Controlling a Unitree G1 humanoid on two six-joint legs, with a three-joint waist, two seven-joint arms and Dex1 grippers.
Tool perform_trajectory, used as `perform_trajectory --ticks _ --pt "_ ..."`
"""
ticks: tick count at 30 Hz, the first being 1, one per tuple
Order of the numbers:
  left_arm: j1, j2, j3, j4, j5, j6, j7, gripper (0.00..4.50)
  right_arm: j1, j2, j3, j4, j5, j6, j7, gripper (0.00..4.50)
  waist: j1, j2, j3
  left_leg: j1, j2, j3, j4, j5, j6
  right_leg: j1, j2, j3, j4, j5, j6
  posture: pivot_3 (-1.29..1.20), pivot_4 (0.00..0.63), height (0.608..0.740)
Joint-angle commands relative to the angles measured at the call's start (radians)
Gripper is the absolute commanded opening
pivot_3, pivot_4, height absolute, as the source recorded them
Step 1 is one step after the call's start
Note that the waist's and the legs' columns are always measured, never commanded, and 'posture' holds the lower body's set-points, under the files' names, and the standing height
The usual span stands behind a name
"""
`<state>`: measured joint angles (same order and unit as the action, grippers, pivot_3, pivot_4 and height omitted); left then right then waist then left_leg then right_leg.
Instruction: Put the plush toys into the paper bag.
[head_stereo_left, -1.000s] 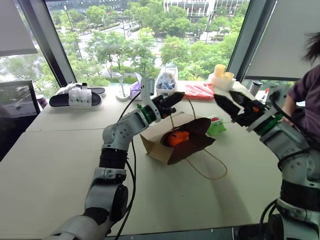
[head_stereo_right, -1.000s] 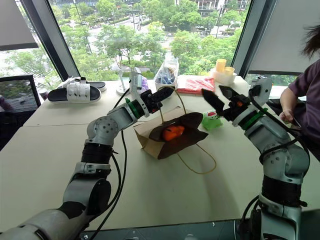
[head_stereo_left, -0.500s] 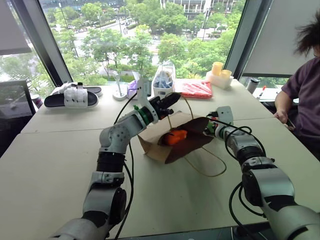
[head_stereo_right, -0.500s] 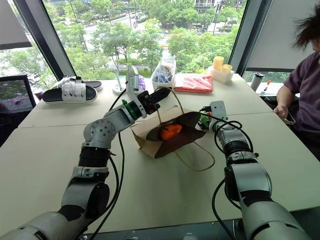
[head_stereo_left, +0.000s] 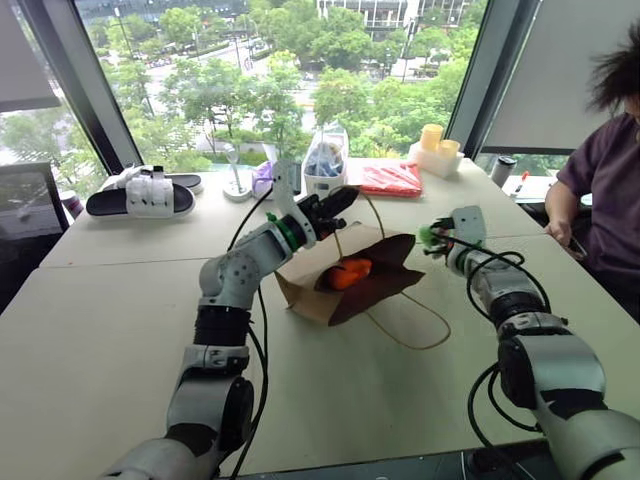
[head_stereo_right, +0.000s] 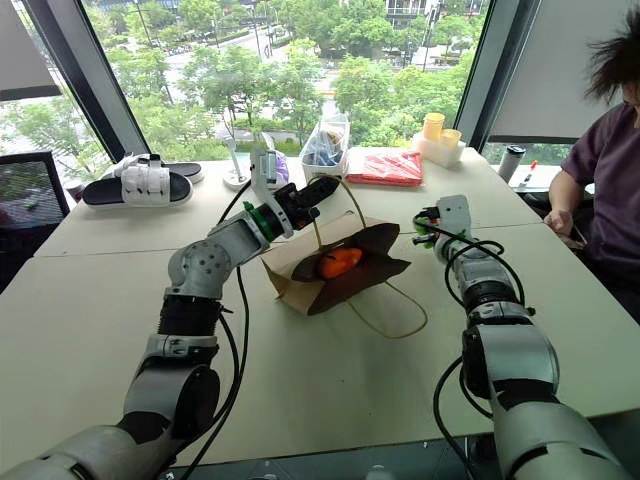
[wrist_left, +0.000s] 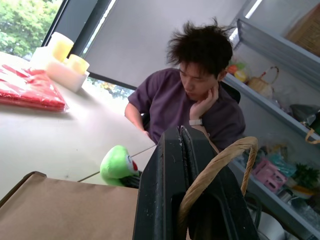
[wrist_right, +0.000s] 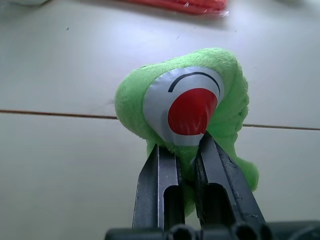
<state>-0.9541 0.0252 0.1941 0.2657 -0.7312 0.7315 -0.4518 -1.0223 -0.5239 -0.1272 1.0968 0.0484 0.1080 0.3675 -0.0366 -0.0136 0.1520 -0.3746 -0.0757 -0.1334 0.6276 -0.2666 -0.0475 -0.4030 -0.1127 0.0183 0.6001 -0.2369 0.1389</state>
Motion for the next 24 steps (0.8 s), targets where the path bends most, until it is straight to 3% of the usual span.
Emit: perform_trajectory --ticks 1,3,5,10,16,24 --pt "-0.058 0.001 0.034 0.019 -0.02 -0.03 -0.004 0.0 0.19 -0.142 -0.068 -0.605 0.139 0.228 0.17 0.04 0.004 0.0 0.0 0.0 0.0 0.0 0.0 0.0 0.0 0.0 0.0 0.0 0.0 0.0 0.0 0.0 0.15 0.74" --pt "-0.077 -0.007 0.061 0.044 -0.049 -0.026 -0.009 0.0 0.404 -0.251 -0.113 -1.056 0.321 0.504 0.285 0.04 0.023 0.0 0.0 -0.002 0.0 -0.001 -0.001 -0.001 0.001 0.0 0.0 -0.001 -0.001 0.0 0.0 0.0 0.15 0.74" --pt "-0.088 -0.015 0.084 0.06 -0.072 -0.018 -0.007 0.0 0.527 -0.303 -0.159 -1.306 0.464 0.689 0.316 0.04 0.024 0.001 0.0 -0.001 0.001 -0.002 -0.001 -0.002 0.003 0.0 0.0 -0.002 -0.002 0.0 0.001 0.0 0.15 0.74" --pt "-0.102 -0.022 0.092 0.087 -0.071 -0.02 -0.018 0.0 0.638 -0.272 -0.25 -1.615 0.729 0.956 0.249 0.04 0.021 0.0 0.0 0.003 0.001 0.0 0.003 -0.007 0.012 0.003 0.0 -0.002 -0.003 0.0 0.001 0.0 0.15 0.74" --pt "-0.1 -0.031 0.071 0.101 -0.055 -0.029 -0.034 0.0 0.571 -0.146 -0.178 -1.655 0.809 1.023 0.123 0.04 0.028 -0.001 0.0 0.006 0.0 -0.001 0.005 -0.006 0.011 0.008 0.0 -0.001 -0.003 0.003 0.002 0.0 0.15 0.74" --pt "-0.084 -0.051 0.07 0.063 -0.082 -0.014 -0.027 0.0 0.413 -0.083 0.058 -1.386 0.613 0.919 0.086 0.04 0.024 -0.001 0.0 0.002 0.0 0.0 0.003 -0.004 0.006 0.002 0.0 -0.001 -0.002 0.003 0.002 0.0 0.15 0.74"
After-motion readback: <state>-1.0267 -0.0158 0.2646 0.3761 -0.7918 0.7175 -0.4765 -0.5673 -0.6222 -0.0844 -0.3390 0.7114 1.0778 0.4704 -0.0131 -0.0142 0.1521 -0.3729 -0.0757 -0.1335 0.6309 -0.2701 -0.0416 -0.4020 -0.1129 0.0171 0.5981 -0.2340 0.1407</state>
